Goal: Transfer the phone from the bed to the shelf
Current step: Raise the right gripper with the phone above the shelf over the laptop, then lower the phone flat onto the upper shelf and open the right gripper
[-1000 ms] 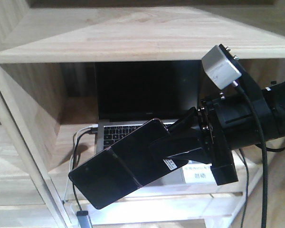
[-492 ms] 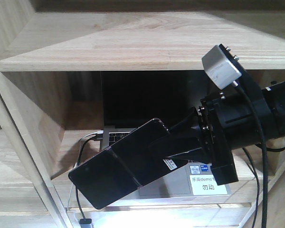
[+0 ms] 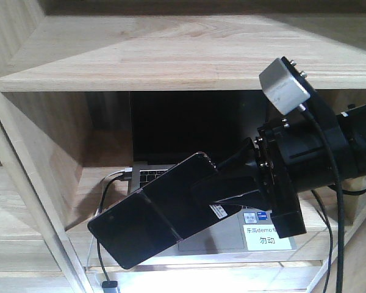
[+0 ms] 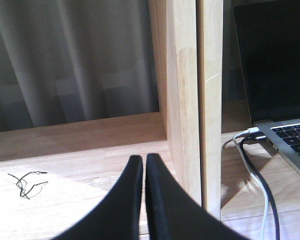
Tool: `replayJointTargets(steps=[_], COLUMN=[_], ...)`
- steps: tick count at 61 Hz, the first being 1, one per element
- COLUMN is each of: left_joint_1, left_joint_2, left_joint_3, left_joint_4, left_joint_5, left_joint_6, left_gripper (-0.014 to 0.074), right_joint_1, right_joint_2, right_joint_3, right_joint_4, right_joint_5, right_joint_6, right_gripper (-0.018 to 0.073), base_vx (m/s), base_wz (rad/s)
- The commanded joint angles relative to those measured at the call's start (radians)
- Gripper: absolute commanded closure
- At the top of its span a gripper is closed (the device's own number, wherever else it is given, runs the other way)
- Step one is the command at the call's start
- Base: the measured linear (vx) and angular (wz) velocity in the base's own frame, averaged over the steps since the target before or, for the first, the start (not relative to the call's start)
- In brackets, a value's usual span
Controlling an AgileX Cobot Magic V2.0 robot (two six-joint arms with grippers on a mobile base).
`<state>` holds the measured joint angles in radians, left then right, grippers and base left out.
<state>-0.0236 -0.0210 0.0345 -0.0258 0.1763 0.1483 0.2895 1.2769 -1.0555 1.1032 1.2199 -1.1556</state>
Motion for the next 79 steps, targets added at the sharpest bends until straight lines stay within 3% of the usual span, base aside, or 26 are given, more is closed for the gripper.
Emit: replayJointTargets(steps=[1, 35, 56, 63, 79], left_joint_1=[0.001, 0.001, 0.001, 0.001, 0.001], left_joint_2=[-0.004, -0.004, -0.004, -0.004, -0.004], left_joint_3=[-0.023, -0.023, -0.023, -0.023, -0.023], left_joint_4=[-0.009, -0.009, -0.009, -0.009, -0.009], left_joint_5=[-0.071, -0.071, -0.071, -0.071, -0.071], left_joint_6=[-0.006, -0.006, -0.006, -0.006, -0.006], left_gripper=[0.0595, 0.0595, 0.0595, 0.0595, 0.0595], right_joint_1=[-0.003, -0.003, -0.003, -0.003, -0.003], right_joint_2=[-0.028, -0.029, -0.067, -0.067, -0.046], right_joint_3=[-0.028, -0.046, -0.283, -0.383, -0.479], right_joint_4=[0.09, 0.097, 0.139, 0.138, 0.168], right_joint_5=[0.06, 0.056, 0.036, -0.045, -0.381], right_joint_6=[-0.004, -0.004, 0.014, 0.067, 0.081], right_gripper=[0.0561, 0.0561, 0.0561, 0.0561, 0.0561], base_vx=[0.0, 0.0, 0.0, 0.0, 0.0], base_wz=[0.0, 0.0, 0.0, 0.0, 0.0])
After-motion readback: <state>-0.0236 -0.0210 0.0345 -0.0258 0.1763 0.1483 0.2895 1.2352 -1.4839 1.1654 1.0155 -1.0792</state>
